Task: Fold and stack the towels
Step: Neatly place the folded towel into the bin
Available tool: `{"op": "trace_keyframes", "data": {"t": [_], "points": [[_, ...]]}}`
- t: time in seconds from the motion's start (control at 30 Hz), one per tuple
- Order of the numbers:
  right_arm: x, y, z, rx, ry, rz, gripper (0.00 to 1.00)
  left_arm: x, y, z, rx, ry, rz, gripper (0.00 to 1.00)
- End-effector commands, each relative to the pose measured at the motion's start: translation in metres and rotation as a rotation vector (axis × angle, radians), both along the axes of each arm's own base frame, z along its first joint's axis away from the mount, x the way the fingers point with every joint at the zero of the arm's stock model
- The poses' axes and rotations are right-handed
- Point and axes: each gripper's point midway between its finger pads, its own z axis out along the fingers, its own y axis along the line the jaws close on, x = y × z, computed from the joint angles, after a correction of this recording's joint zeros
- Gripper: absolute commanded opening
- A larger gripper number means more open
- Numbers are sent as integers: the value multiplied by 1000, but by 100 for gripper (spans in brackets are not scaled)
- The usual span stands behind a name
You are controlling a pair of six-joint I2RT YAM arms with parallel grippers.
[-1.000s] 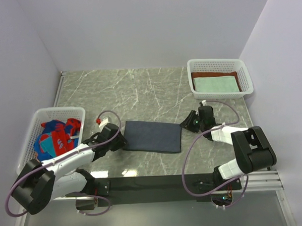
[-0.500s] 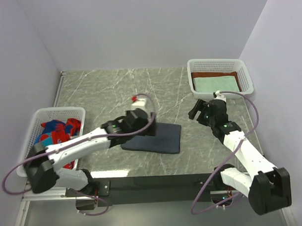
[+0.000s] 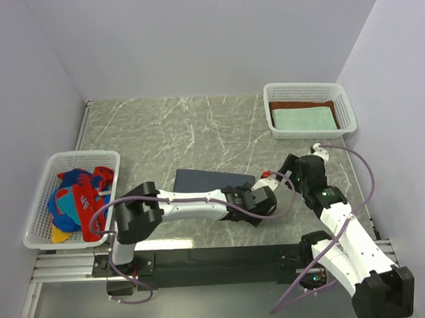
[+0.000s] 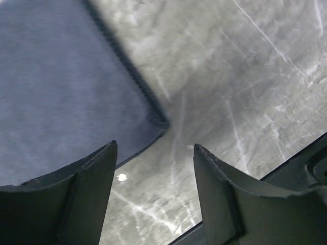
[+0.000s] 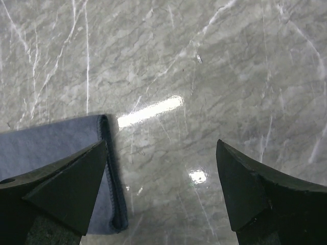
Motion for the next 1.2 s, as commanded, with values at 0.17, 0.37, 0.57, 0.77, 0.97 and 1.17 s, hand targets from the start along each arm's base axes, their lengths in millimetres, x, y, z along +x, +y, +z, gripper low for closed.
{"op": "trace_keyframes", "data": {"t": [0.17, 0.37, 0.57, 0.77, 0.97, 1.17], "points": [[-3, -2, 0, 22, -26, -20, 93, 3, -19, -6, 58, -37, -37, 60], [-3, 3, -2, 40, -30, -1, 91, 8, -19, -30, 119, -54, -10, 57], [-3, 11, -6, 73, -34, 25, 90, 14, -11, -48, 170, -68, 46, 54], [-5, 22, -12, 121, -30, 67, 90, 24, 2, -58, 193, -89, 111, 49], [-6, 34, -16, 172, -21, 109, 90, 29, 6, -69, 170, -51, 121, 41], [-8, 45, -28, 223, 14, 142, 90, 23, 0, -68, 130, -17, 98, 10]]}}
